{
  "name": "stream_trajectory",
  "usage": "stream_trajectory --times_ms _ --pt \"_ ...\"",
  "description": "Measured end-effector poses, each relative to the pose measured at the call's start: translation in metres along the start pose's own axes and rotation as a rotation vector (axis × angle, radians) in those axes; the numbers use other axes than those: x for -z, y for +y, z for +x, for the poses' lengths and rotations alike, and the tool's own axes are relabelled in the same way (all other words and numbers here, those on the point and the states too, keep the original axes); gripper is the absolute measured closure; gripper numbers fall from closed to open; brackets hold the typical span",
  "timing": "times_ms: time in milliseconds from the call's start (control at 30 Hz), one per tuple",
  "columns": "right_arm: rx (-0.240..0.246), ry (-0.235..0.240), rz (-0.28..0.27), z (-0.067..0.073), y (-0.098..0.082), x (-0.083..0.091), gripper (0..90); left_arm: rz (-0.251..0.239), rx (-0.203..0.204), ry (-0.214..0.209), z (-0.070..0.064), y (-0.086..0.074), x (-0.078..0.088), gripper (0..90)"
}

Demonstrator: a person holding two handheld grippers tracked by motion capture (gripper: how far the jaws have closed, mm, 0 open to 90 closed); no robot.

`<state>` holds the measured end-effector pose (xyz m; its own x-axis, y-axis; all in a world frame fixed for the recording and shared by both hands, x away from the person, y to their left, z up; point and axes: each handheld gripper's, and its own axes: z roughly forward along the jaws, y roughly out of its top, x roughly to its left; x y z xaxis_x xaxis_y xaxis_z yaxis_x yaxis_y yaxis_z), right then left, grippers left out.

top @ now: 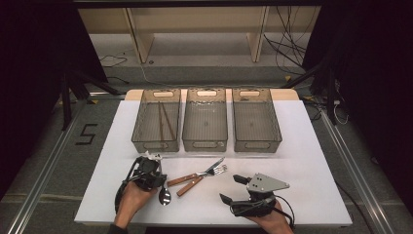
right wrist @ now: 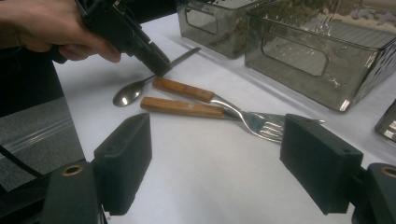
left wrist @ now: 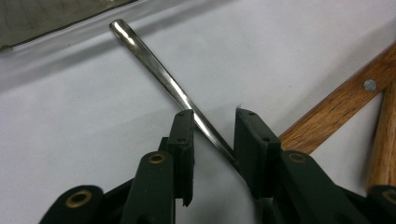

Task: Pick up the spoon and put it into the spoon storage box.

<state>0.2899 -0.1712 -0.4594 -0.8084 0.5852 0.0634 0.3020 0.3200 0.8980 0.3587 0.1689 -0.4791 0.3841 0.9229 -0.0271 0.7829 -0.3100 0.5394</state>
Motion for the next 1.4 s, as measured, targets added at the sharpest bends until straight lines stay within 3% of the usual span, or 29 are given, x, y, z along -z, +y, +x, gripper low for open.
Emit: stream_trajectory --times_ms 400,800,1000,1133,1167,1233,1400 --pt "-0.001 0.001 0.000 0.000 0.000 0.000 25.7 0.009 0.031 -0.024 0.007 0.001 0.002 75.0" --pt "-0.001 0.003 -0.002 0.000 0.000 0.001 26.0 0.051 0.040 -0.013 0.017 0.001 0.007 79.7" --pt "-0.002 0.004 0.000 0.000 0.000 0.001 26.1 0.054 0.055 -0.027 0.021 0.001 0.010 81.4" --pt "-0.006 0.004 -0.003 0.000 0.000 0.001 26.2 0.043 0.057 -0.027 0.025 0.003 0.015 89.2" --pt "-0.005 0.005 -0.001 0.000 0.000 0.001 26.2 0.062 0.051 -0.006 0.025 0.002 0.013 89.4" --pt "-0.003 0.006 -0.001 0.000 0.000 0.001 26.2 0.085 0.061 -0.026 0.027 -0.001 0.006 89.3" --pt "-0.004 0.006 0.003 0.000 0.000 0.001 26.2 0.060 0.080 -0.032 0.029 0.000 0.009 85.9"
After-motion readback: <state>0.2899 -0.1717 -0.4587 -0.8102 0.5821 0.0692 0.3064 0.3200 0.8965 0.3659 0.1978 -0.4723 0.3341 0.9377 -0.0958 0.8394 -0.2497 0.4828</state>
